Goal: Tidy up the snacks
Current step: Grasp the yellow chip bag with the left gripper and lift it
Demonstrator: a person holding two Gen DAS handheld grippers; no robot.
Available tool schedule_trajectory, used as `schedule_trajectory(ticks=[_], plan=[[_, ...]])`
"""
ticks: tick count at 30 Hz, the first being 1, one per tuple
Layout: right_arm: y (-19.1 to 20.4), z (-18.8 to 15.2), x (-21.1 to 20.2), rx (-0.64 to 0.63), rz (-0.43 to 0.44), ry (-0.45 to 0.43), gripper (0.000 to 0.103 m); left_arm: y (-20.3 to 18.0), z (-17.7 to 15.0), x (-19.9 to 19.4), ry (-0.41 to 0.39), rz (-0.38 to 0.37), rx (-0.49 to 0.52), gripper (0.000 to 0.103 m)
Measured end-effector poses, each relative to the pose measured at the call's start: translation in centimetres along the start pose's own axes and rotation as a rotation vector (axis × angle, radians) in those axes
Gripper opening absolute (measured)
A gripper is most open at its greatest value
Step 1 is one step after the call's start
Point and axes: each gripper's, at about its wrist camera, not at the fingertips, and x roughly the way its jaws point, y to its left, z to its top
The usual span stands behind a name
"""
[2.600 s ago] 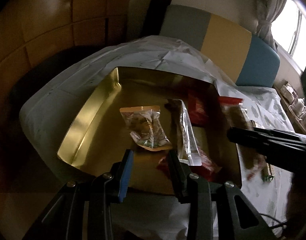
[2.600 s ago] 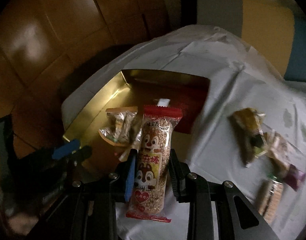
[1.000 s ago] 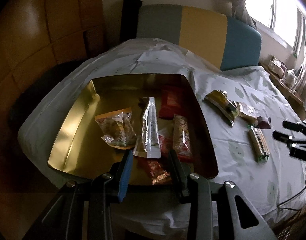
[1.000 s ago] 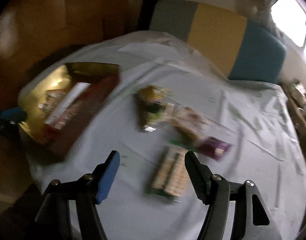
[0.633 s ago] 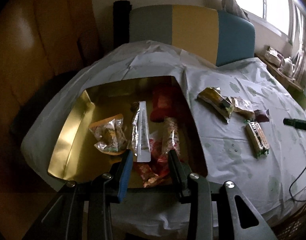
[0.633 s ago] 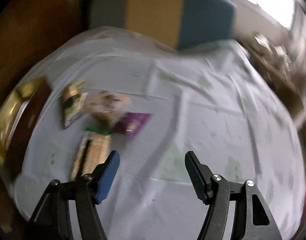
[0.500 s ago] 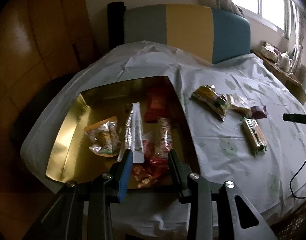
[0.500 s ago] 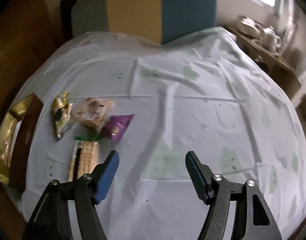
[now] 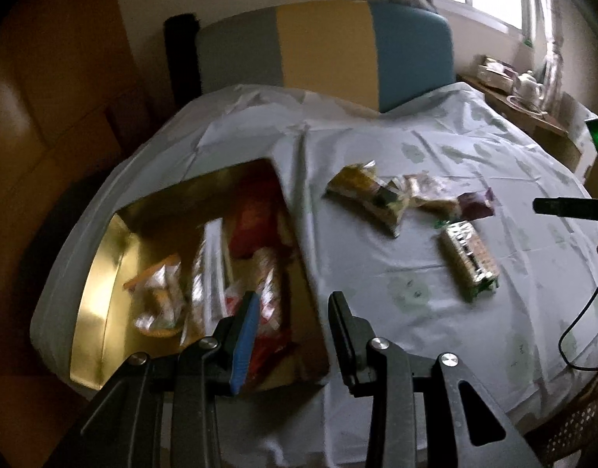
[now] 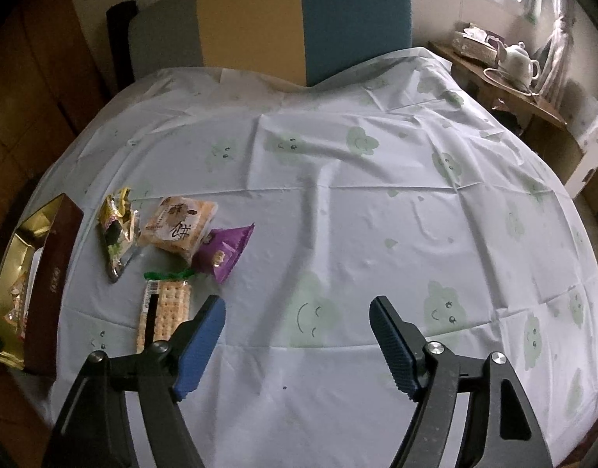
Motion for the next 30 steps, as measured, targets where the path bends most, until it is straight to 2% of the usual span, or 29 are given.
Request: schedule_trajectory(ticks=[4, 8, 15, 18, 21, 23, 25, 28, 30], plan=[[-0.1, 0.0, -0.1, 0.005, -0.001, -0.003, 0.077, -1.4, 2.3, 0.6, 0.004, -0.076, 0.024, 0.037], [-0.1, 0.1, -0.4, 0.009, 0.003, -0.013, 0.077, -2.2, 4.9, 2.6, 0.074, -0.199, -0.038, 0.037], [0.6, 0.1, -0.9, -0.014, 0.029, -0.023, 0.078, -4.7, 10.1, 8.4, 0.183, -0.308, -0.159, 0.055], [0.7, 0.2, -1.2, -0.019, 0.040, -0.029, 0.080, -5.3, 11.4, 11.8, 0.241, -0.308, -0.231, 0.057], [0.6, 0.3, -1.5, -0.011, 0.060, -0.039, 0.080, -5.1, 12.1, 14.8, 0.276, -0.270, -0.328, 0.058], [0.6, 0.4, -1.6, -0.004, 0.070, -0.042, 0.081, -4.8, 12.3, 16.4, 0.291, -0.242, -0.388, 0.069], [0.5, 0.5, -1.7, 0.003, 0.079, -0.045, 0.082, -4.5, 12.4, 17.8, 0.312, -0.229, -0.450, 0.072], [0.5, 0.6, -1.8, 0.008, 0.093, -0.046, 0.082, -4.5, 12.5, 19.5, 0.345, -0.223, -0.496, 0.072], [0.5, 0.7, -1.9, 0.009, 0.099, -0.048, 0.082, -4.7, 12.3, 20.5, 0.375, -0.215, -0.502, 0.067]])
